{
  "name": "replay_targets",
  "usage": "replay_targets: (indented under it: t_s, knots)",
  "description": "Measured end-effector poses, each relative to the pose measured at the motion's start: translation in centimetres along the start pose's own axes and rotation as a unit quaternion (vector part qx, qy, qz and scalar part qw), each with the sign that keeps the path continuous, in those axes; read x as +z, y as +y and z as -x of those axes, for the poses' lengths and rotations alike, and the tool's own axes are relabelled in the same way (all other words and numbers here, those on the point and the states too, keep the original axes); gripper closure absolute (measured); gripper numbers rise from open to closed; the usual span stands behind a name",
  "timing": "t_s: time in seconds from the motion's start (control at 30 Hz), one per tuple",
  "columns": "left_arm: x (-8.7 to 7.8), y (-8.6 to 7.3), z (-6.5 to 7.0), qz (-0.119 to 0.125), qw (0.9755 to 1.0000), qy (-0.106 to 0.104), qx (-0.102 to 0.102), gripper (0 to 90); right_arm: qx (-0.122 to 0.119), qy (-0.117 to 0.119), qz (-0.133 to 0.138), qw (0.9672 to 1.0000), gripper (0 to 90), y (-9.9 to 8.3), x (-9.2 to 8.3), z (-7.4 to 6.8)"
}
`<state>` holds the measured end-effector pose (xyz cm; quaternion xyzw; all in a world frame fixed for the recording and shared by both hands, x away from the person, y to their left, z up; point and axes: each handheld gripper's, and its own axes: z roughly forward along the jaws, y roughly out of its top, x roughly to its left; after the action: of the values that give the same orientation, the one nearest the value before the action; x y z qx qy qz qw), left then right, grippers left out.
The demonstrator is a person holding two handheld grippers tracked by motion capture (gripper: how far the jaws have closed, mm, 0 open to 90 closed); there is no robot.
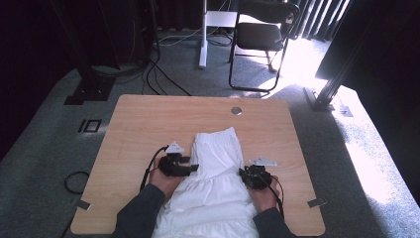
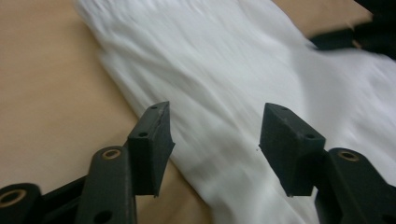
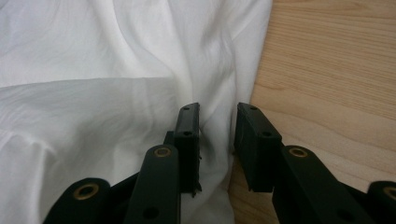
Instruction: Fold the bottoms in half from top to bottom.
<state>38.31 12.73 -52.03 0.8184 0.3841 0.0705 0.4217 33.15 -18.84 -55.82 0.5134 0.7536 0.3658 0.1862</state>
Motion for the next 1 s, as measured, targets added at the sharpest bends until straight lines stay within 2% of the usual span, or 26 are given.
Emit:
replay_targets:
  t_s: [0.03,0.07,0.13,0.27,0.37,0.43,0.47,0.53,0.6,0.7,0.73,0.8,0.83,0.87,0.9,0.93,0.97,1.0]
  knots:
    - [0.4,0.4,-0.1,0.001,1.0,0.006,0.003,43.8,0.001,0.0,0.0,1.0,70.1,0.0,0.0,0.0]
    - [1.1,0.9,-0.2,-0.002,0.9997,0.017,0.015,43.7,0.001,0.0,0.0,1.0,70.1,0.0,0.0,0.0]
    - [2.9,1.5,-0.5,-0.016,0.9987,0.04,0.026,43.7,0.001,0.001,0.0,1.0,70.1,0.0,0.0,0.0]
    - [5.5,1.2,-0.9,-0.037,0.9981,0.045,0.021,46.8,0.0,0.002,-0.003,1.0,70.1,0.1,0.0,0.1]
    - [5.6,1.2,-0.7,-0.035,0.9978,0.05,0.025,47.1,-0.017,0.009,-0.021,0.9996,66.3,0.6,0.0,0.1]
    - [5.6,1.2,-0.7,-0.036,0.9978,0.049,0.027,47.3,-0.006,0.023,-0.034,0.9991,59.9,1.2,0.1,0.5]
    - [5.6,1.2,-0.8,-0.035,0.998,0.047,0.025,47.4,-0.002,0.027,-0.028,0.9993,58.4,1.5,0.0,0.6]
    - [5.6,1.2,-0.8,-0.033,0.9981,0.046,0.025,47.4,-0.005,0.029,0.001,0.9996,54.5,2.7,-0.5,1.0]
    - [5.7,1.2,-0.8,-0.03,0.9982,0.046,0.023,47.3,-0.01,0.033,0.024,0.9991,50.2,4.3,-0.7,1.1]
    - [5.7,1.2,-0.8,-0.03,0.9983,0.045,0.021,47.4,-0.03,0.031,0.023,0.9988,49.2,6.8,0.6,1.0]
    - [5.7,1.2,-0.9,-0.03,0.9983,0.044,0.022,47.3,-0.031,0.04,0.019,0.9985,49.1,7.3,1.2,1.0]
    - [5.7,1.2,-0.9,-0.029,0.9984,0.043,0.021,47.3,-0.046,0.04,-0.005,0.9981,48.8,8.2,3.3,0.7]
    - [5.7,1.2,-0.9,-0.029,0.9985,0.042,0.021,47.3,-0.051,0.035,-0.019,0.9979,51.1,8.4,4.1,0.5]
    - [5.7,1.2,-0.9,-0.029,0.9984,0.042,0.022,47.4,-0.055,0.034,-0.026,0.9976,60.0,8.5,4.6,0.5]
    - [5.7,1.2,-0.9,-0.027,0.9985,0.043,0.021,47.4,-0.069,0.03,-0.038,0.9965,72.6,8.6,5.2,0.3]
    - [5.7,1.2,-0.8,-0.027,0.9983,0.044,0.025,47.3,-0.082,0.017,-0.037,0.9958,77.3,8.7,5.3,0.2]
    - [5.7,1.2,-0.8,-0.029,0.9982,0.045,0.028,47.3,-0.093,-0.001,-0.021,0.9954,83.6,8.9,5.1,0.1]
    - [5.7,1.2,-0.7,-0.03,0.9979,0.048,0.031,47.4,-0.093,-0.01,0.002,0.9956,85.1,9.2,4.6,0.1]
